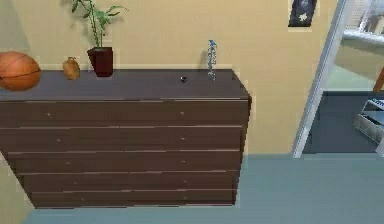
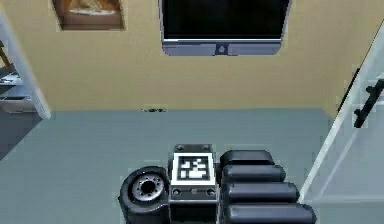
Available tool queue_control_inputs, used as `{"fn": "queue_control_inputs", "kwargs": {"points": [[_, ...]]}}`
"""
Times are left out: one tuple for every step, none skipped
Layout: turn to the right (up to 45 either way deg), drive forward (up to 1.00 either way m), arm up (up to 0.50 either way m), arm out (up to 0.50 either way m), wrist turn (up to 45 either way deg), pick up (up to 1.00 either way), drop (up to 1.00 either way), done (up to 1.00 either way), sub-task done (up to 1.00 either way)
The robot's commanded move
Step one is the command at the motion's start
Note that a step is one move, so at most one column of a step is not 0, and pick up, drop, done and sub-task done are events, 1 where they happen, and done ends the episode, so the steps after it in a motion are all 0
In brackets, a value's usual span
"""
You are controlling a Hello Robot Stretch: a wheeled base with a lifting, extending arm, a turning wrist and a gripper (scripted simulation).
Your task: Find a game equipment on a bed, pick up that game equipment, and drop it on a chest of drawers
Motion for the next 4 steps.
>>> {"fn": "queue_control_inputs", "kwargs": {"points": [[-30.0,0.00,0.00,0.00,0.0,0.00,0.00,0.00,0.00],[0.0,0.75,0.00,0.00,0.0,0.00,0.00,0.00,0.00],[-45.0,0.00,0.00,0.00,0.0,0.00,0.00,0.00,0.00],[-45.0,0.00,0.00,0.00,0.0,0.00,0.00,0.00,0.00]]}}
